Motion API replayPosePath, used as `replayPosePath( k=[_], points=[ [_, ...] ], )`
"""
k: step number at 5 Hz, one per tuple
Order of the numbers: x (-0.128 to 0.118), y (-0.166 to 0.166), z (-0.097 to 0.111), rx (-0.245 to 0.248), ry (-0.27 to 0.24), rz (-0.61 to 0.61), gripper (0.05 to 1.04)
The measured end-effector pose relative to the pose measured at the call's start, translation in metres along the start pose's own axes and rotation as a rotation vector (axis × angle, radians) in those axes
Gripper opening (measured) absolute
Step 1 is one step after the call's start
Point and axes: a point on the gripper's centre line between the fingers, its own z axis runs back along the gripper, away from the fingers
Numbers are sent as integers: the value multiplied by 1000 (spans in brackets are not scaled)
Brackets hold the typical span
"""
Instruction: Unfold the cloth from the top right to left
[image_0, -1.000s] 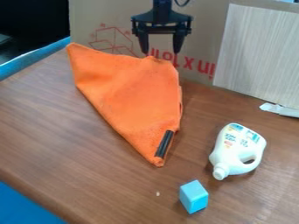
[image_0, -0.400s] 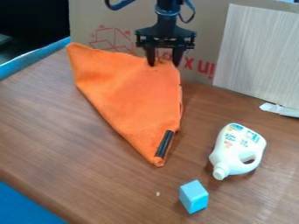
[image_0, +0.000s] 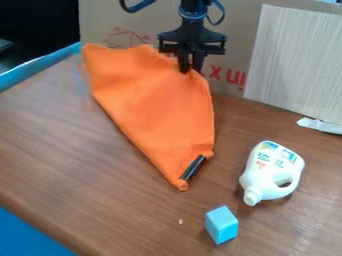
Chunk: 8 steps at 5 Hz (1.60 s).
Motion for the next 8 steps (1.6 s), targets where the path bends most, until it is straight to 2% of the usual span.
replayPosePath(
  k=[1, 3, 4, 5, 6, 7, 8],
  points=[
    [-4, 0, 2, -40, 5, -7, 79],
    [-14, 35, 24, -128, -21, -5, 56],
    [-22, 61, 40, -195, -26, 14, 56],
    [-30, 84, 45, -235, 0, 9, 56],
    [-43, 108, 35, -210, 55, 18, 56],
    [-57, 132, 27, -159, 113, 35, 56],
    [-74, 163, 16, -71, 159, 42, 56]
  ],
)
